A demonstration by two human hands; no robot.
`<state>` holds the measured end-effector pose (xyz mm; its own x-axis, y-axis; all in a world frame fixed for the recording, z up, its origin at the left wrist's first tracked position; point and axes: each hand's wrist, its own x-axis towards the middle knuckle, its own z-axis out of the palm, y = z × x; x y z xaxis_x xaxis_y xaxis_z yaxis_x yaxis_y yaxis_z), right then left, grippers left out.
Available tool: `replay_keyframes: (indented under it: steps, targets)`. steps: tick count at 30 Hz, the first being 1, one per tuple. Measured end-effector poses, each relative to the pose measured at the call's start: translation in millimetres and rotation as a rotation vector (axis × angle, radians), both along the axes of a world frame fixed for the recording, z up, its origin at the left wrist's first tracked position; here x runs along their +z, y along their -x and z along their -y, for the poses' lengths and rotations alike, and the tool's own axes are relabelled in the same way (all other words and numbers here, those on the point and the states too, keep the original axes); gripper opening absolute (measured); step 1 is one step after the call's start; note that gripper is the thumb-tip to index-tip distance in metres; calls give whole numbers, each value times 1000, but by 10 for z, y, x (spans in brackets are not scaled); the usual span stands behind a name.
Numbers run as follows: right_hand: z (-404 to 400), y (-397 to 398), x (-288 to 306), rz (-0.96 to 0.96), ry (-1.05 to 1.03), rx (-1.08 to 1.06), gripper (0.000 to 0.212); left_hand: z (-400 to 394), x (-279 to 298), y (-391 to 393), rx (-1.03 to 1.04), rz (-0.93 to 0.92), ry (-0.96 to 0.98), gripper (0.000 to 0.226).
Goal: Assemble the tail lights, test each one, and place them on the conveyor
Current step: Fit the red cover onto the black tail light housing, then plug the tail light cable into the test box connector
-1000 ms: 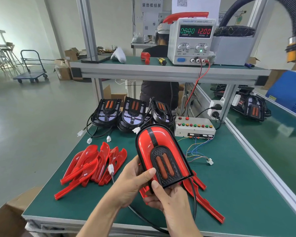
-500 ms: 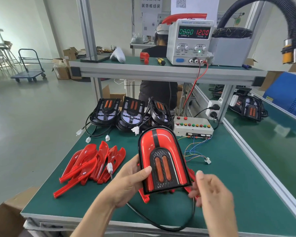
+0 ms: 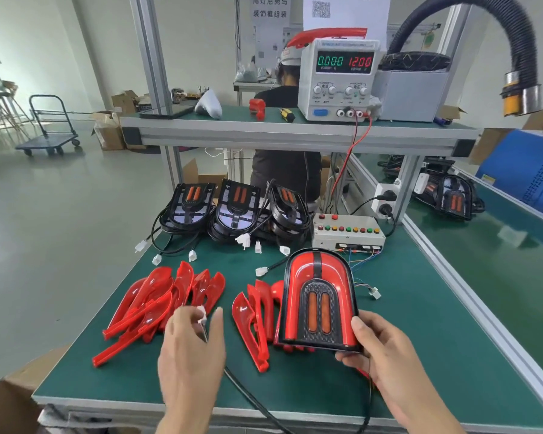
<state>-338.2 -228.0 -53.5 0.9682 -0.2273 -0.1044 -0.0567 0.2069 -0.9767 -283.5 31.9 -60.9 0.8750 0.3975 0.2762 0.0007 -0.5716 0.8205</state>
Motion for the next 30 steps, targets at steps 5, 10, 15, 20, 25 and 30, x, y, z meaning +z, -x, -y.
replay_keyframes:
  steps: [5,10,15,20,25,30]
  targets:
    - [19,16,-80,-17,-13,1,40,-114,-169,30,-39,-517,-413,35]
    - [186,58,-31,-6,-50,-58,30,-37,-80,8,-69,-495,-277,12]
    - [701,130,36,-17,-1,-209,22,-25,152,67,-277,-320,-59,2]
    - [1159,155,-58,-110,88,-275,20,188,348,-54,-455,-246,-78,11]
    - [1199,127,-263,-191,112,-307,18,465,221,-121,-515,-242,-97,16]
    - [1104,34,-311,-197,62,-327,18,569,97,-126,-420,-127,-12,15]
